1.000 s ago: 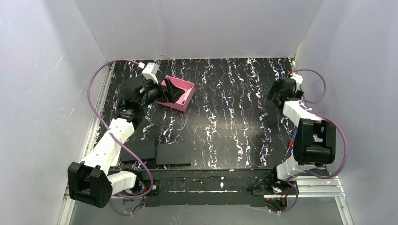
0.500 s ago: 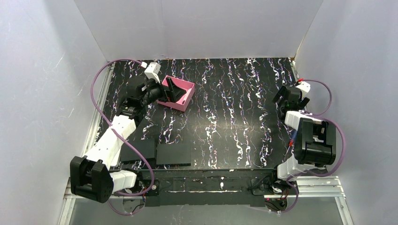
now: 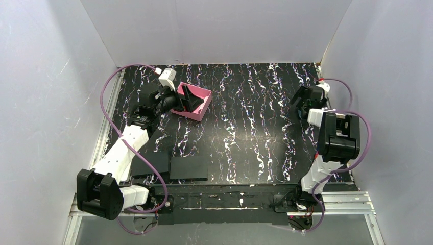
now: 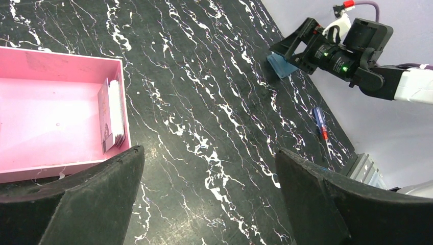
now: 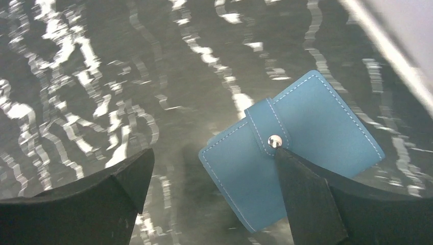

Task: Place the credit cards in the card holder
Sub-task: Move the card holder to the center of the board, then open the card holder at the center of the board.

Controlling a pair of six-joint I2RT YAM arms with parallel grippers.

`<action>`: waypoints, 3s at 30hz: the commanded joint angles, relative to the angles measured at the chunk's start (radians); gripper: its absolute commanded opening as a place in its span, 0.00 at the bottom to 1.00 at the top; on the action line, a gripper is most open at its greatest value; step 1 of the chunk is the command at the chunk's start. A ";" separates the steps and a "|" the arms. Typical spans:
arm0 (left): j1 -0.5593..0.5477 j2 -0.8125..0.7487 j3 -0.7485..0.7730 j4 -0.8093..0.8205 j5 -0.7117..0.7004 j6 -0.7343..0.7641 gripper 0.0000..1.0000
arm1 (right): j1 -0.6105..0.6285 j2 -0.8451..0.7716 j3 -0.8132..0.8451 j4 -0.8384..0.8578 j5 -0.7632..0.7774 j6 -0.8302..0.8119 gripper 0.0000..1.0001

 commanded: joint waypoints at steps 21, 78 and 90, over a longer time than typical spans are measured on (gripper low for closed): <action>-0.068 0.135 0.067 0.011 0.075 -0.131 0.88 | 0.748 -0.282 -0.078 -0.533 -0.264 -0.047 0.91; -0.504 0.731 0.609 -0.505 -0.420 -0.181 0.50 | 0.296 -0.178 -0.373 0.229 -0.851 0.304 0.01; -0.577 0.959 0.936 -0.766 -0.704 -0.196 0.47 | 0.343 -0.272 -0.366 0.122 -0.747 0.260 0.01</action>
